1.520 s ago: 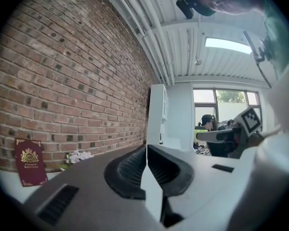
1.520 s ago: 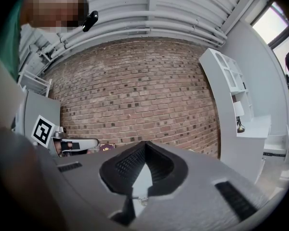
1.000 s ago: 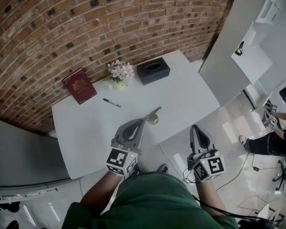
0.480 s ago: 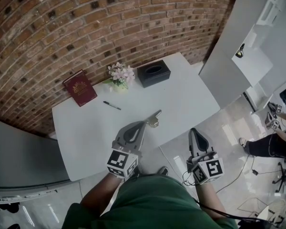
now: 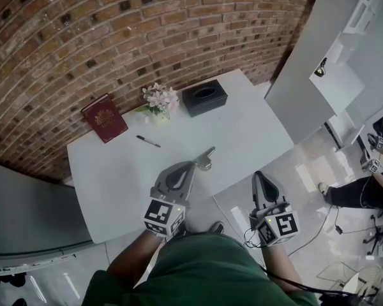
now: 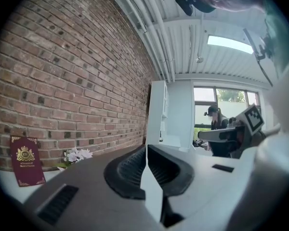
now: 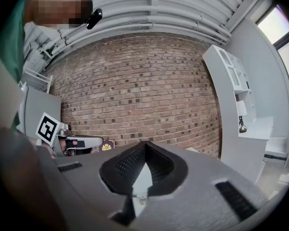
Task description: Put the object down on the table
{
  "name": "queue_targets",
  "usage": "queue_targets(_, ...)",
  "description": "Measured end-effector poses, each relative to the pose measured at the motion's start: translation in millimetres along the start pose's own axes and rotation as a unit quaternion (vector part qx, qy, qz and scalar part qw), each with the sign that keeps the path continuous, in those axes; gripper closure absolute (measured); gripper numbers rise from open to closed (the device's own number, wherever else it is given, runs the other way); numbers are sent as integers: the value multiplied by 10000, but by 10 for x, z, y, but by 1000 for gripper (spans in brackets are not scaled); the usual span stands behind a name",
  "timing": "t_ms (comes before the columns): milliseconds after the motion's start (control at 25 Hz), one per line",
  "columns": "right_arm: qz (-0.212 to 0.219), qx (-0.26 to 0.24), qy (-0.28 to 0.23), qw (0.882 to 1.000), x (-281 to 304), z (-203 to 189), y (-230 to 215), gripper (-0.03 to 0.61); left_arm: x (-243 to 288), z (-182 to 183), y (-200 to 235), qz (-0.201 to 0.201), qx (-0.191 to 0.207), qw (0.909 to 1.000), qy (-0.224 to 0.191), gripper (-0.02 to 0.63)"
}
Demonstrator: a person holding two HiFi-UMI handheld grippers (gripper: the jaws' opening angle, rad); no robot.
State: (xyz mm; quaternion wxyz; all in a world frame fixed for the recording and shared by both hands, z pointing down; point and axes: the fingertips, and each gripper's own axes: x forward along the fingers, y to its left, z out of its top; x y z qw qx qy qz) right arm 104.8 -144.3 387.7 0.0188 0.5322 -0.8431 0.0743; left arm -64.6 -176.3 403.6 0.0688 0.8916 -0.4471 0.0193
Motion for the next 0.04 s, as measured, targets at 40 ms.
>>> queue_targets(40,2,-2,8,10000,11,-9,-1,577,10,-11,13,-1,1,10000,7,600)
